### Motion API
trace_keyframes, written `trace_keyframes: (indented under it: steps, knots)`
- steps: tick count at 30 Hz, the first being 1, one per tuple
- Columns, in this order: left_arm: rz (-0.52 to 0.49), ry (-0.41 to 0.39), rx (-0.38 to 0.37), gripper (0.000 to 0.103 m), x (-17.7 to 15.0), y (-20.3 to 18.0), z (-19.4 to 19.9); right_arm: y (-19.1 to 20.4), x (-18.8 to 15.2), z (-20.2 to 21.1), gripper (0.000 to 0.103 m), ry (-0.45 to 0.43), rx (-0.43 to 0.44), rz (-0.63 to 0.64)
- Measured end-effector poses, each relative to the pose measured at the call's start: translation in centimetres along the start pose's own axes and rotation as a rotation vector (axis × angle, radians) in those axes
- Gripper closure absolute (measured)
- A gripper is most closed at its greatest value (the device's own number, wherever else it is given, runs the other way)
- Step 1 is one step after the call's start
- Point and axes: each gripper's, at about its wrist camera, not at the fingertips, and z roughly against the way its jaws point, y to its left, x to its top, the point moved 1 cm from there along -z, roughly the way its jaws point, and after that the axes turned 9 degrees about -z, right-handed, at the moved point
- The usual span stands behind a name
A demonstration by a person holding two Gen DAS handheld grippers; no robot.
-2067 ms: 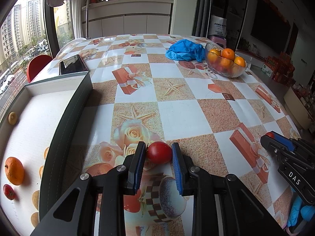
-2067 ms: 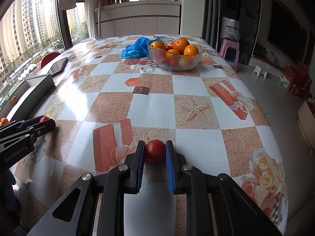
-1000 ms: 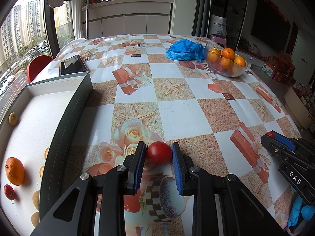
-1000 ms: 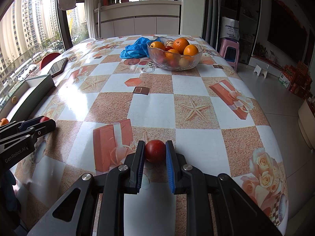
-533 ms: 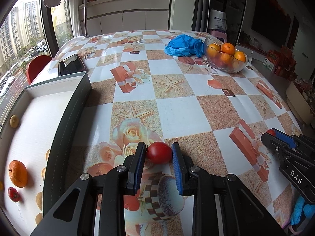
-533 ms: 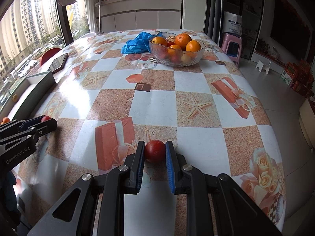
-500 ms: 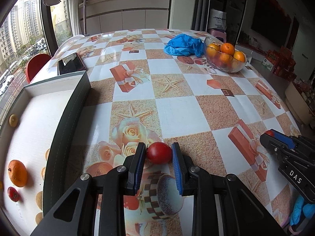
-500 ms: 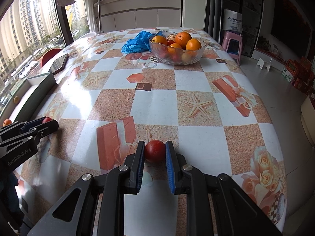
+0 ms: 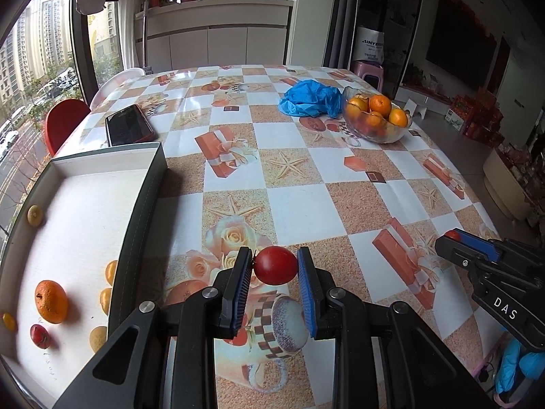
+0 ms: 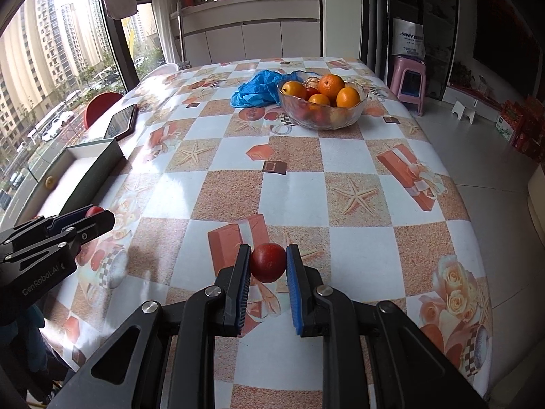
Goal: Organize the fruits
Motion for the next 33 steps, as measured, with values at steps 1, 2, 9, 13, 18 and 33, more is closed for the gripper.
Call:
trace_keyframes:
  steps: [1,2,9,13,18,33]
  knots:
    - [0.002,-0.003,-0.001,0.074,0.0,0.1,0.2,0.1,0.2,0.1,0.081,0.004,0.009,-0.007]
    - [0.003,-0.006,-0.002,0.074,0.0,0.2,0.5,0.3,0.3,0.2,0.081,0.009,0.02,-0.012]
    - [0.021,-0.056,0.024,0.074,0.2,3.2,3.6,6.0,2.0,0.3,0.081,0.052,0.169,0.014]
    - [0.086,-0.066,0.095,0.074,-0.6,7.9,5.7,12.8,2.3,-0.5,0.081,0.093,0.287,0.094]
    - [0.174,-0.045,0.216,0.074,-2.9,13.9,7.3,21.5,1.3,-2.2,0.081,0.167,0.391,0.231]
    - [0.267,0.015,0.273,0.01,-7.3,18.8,6.4,26.9,0.8,-3.8,0.022,0.211,0.299,0.364]
